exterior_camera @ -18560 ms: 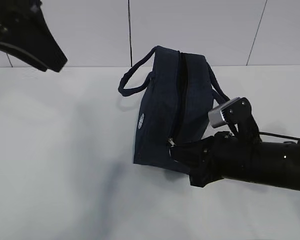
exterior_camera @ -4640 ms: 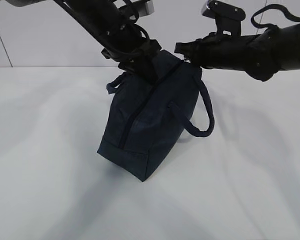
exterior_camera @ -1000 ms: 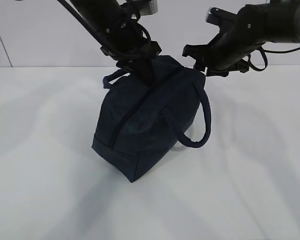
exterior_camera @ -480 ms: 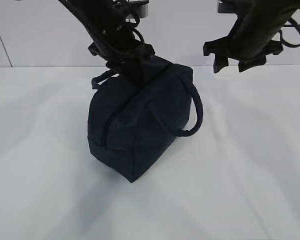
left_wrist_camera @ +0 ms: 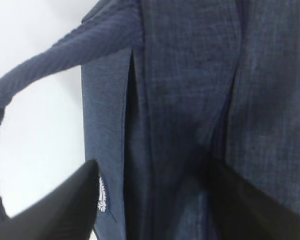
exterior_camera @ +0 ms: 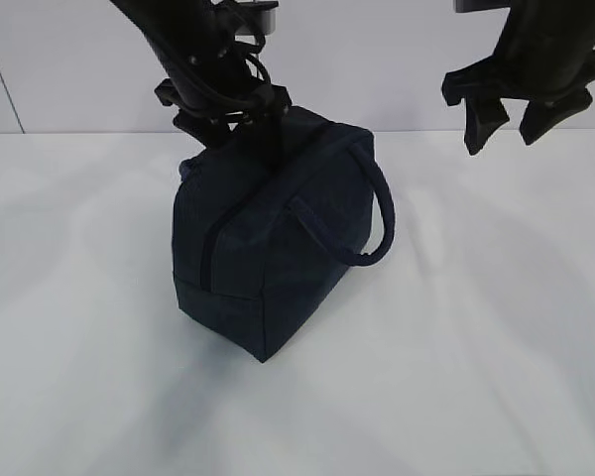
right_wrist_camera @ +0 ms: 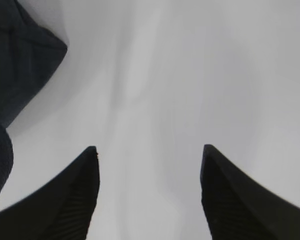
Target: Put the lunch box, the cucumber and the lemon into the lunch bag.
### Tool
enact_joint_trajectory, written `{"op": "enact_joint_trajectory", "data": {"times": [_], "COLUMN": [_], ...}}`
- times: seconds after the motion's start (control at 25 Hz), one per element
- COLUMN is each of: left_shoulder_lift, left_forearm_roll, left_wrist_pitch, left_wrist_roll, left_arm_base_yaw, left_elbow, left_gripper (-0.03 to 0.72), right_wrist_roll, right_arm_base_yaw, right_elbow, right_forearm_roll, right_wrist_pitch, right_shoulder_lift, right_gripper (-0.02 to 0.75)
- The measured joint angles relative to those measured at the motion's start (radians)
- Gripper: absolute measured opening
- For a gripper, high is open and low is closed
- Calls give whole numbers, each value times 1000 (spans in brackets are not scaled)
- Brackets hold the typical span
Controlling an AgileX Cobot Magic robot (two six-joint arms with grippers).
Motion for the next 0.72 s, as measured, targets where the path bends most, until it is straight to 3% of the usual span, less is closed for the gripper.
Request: {"op": "enact_joint_trajectory", "data": {"times": [0.48, 0.72], "left_shoulder_lift": [-161, -322], "left_forearm_roll": [53, 85], "left_wrist_pitch": [4, 6], "left_wrist_roll": [-18, -21], "left_arm_base_yaw": [0, 0], "left_elbow": [11, 199], "left_gripper": [499, 494], "right_wrist_roll": [-129, -135], "right_arm_base_yaw": [0, 0], "right_elbow": [-5, 136], "right_forearm_roll": [116, 154], "right_wrist_pitch": [24, 26], "right_shoulder_lift": [-70, -228], "right_gripper": [459, 456]}}
